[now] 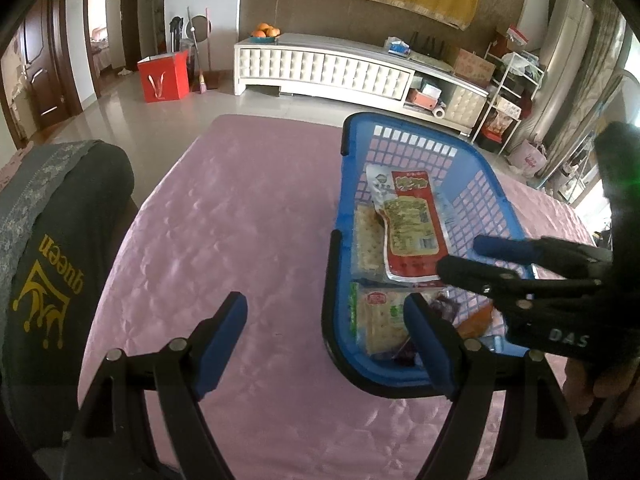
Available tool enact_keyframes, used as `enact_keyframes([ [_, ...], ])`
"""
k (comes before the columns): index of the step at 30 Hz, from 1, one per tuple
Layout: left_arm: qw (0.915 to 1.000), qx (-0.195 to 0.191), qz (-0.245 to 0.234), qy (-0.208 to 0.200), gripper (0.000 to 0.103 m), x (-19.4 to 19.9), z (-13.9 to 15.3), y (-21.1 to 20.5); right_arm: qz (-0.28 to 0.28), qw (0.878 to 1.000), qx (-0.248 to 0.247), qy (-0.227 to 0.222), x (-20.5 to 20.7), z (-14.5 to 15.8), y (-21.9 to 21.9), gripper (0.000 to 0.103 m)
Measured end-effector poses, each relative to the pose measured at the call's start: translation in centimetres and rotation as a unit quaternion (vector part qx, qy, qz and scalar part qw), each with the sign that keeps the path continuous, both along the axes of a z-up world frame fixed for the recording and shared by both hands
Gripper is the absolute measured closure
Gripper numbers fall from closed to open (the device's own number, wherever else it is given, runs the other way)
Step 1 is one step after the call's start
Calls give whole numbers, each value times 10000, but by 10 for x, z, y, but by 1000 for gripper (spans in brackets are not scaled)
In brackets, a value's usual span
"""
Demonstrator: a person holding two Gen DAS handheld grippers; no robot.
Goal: Organize snacks
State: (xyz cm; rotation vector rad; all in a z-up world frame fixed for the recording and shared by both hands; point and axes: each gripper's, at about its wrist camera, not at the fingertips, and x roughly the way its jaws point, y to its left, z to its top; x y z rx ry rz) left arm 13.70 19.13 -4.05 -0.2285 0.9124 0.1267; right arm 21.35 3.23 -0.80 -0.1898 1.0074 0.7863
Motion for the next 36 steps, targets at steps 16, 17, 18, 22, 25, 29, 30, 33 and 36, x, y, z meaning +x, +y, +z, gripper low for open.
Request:
enact_keyframes([
  [16,9953,135,-537,-793,24,-36,52,-72,-921,9927,283,-724,-43,59,-91,36],
  [17,9947,149,-577,-834,24,-38,54,-77,-1023,9913,324,-767,-49,63,-101,35],
  [18,9938,178,-639,-891,24,-42,57,-84,-1104,9900,340,-804,-54,65,-109,33],
  [22,9883,323,-927,-1165,24,-57,67,-117,-1408,9845,256,-1016,-75,72,-134,29],
  [25,9831,438,-961,-1493,24,-75,77,-138,-1636,9777,160,-1305,-92,83,-154,29],
  [29,9705,537,-1032,-2112,24,-103,96,-155,-1879,9669,213,-1712,-116,104,-175,25],
  [30,9648,589,-1091,-2320,24,-114,103,-161,-1915,9642,234,-1817,-121,108,-179,23],
  [33,9560,760,-1123,-2600,23,-136,115,-175,-2019,9543,347,-2177,-144,121,-189,8],
  [36,9526,810,-1120,-2711,9,-153,123,-184,-2146,9433,484,-2486,-167,128,-195,0],
])
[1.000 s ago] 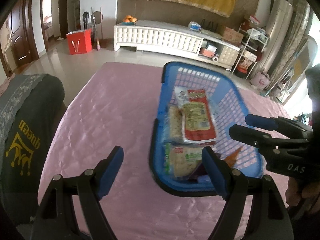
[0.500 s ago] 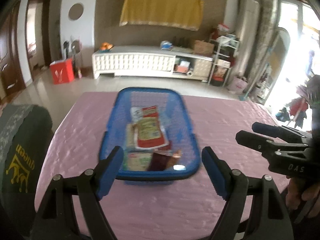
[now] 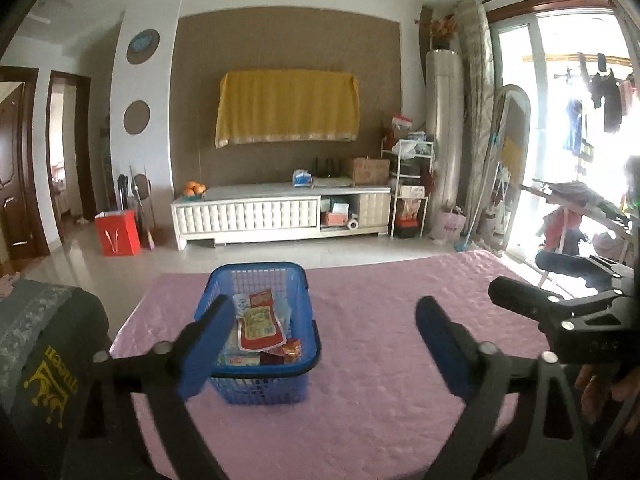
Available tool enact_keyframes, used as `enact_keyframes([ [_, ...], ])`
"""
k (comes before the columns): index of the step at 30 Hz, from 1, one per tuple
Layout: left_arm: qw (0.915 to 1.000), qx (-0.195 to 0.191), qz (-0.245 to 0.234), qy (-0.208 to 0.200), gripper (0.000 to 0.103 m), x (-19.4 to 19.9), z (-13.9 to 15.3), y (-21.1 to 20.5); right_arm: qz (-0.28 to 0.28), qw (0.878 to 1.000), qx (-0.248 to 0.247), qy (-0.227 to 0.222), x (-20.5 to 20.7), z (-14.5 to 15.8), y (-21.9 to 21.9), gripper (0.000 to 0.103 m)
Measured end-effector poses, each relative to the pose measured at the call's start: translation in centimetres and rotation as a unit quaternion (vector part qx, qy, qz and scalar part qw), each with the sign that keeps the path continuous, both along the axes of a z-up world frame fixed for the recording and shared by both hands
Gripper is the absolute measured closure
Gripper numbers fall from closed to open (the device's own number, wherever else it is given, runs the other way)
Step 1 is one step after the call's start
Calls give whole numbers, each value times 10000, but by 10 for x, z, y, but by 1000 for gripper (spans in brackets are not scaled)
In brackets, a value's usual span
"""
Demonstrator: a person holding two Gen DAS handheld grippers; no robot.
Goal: Organize snacks
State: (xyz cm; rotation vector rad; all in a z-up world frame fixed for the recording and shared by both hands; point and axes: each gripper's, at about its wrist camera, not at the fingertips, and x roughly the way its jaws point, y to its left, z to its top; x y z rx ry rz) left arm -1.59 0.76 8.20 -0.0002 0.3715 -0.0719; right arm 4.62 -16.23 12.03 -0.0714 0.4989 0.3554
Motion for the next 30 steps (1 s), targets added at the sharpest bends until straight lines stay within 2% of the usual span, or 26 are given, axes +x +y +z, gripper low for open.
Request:
enact_keyframes([
  [1,10000,27,51,-50,2,-6,2,-3,-19,10000,1,-92,-9,1,0,0],
  [2,9999,48,39,-96,0,-11,2,-5,-25,9999,-10,-153,-16,1,0,0],
  [6,9998,154,86,-115,0,-30,4,-15,-130,9993,-220,-267,-35,0,5,0],
  [10,9999,55,52,-121,0,-45,5,-16,-144,9989,-170,-405,-53,5,2,0],
  [15,9998,106,43,-173,0,-59,6,-20,-216,9984,-248,-466,-65,4,2,0],
  [30,9997,104,-37,-201,0,-76,10,-28,-233,9986,-103,-471,-86,2,-8,0],
])
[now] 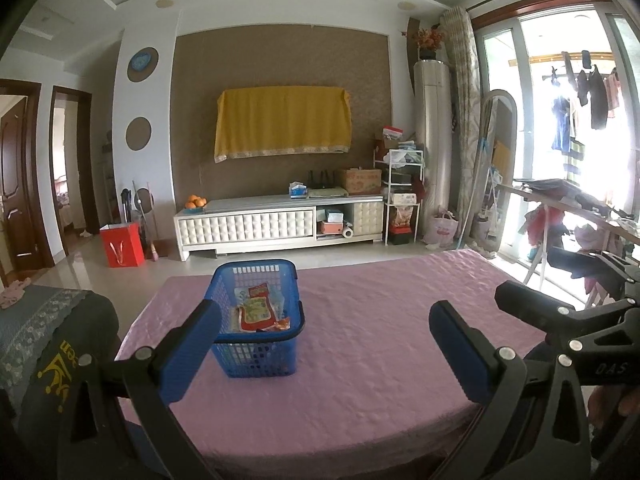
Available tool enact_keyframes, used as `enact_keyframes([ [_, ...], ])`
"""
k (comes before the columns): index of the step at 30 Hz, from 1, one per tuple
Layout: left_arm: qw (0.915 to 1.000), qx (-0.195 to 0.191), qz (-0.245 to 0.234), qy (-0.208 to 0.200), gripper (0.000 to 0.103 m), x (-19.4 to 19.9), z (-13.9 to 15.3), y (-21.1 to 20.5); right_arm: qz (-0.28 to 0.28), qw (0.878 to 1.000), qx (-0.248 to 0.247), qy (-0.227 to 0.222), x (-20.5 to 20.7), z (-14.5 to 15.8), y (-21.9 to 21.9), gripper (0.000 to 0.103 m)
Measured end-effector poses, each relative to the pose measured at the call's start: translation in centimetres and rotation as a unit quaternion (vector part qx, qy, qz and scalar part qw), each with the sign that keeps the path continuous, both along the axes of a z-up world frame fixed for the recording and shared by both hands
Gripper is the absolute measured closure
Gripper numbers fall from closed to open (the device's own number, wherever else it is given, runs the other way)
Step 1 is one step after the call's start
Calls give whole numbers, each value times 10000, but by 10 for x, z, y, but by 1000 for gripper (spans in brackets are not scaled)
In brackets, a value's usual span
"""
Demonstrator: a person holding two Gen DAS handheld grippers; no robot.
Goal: Organize snacks
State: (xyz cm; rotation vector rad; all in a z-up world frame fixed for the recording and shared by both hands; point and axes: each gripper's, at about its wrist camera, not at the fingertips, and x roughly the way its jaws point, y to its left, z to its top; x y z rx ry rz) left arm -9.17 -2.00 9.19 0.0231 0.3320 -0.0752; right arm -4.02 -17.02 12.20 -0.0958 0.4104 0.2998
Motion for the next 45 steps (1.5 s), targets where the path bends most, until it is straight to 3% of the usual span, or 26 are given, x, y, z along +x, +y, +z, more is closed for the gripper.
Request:
enact_keyframes([
  [45,9998,-86,45,146,0,-9,-3,-10,-118,9999,0,64,-16,-1,2,0],
])
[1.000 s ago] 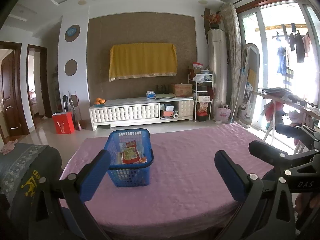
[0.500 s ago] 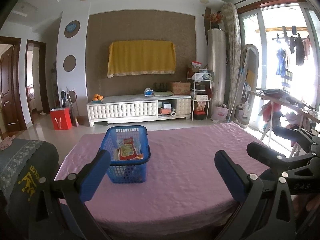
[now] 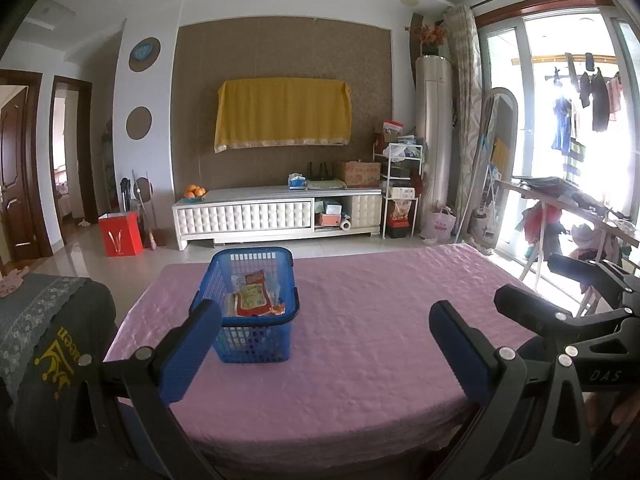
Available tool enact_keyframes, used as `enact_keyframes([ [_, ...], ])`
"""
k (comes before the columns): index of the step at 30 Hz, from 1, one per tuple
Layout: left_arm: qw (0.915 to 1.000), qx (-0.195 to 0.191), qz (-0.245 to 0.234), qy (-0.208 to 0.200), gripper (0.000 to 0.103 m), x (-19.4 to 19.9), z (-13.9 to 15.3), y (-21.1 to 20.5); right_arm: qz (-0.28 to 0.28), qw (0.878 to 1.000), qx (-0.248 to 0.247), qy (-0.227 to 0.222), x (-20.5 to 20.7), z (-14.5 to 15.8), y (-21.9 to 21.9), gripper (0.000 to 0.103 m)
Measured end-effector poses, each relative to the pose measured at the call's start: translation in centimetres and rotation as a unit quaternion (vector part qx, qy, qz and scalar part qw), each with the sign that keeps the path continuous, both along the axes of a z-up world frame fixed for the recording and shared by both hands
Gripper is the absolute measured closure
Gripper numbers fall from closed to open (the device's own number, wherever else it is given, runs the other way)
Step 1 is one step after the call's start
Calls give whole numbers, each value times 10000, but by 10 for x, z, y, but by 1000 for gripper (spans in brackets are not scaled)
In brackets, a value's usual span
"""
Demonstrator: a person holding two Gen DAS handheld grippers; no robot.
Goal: Organize snacks
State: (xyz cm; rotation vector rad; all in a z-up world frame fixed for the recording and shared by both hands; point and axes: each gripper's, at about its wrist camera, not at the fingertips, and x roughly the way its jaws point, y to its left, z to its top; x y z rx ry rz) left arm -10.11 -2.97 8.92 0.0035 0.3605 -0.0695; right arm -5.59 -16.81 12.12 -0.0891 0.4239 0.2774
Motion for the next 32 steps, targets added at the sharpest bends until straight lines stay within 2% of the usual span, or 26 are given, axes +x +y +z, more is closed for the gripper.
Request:
enact_keyframes([
  [32,9999,-95,-58,89,0,-5,-5,-2,-2,10000,-24,59,-8,-7,8,0],
])
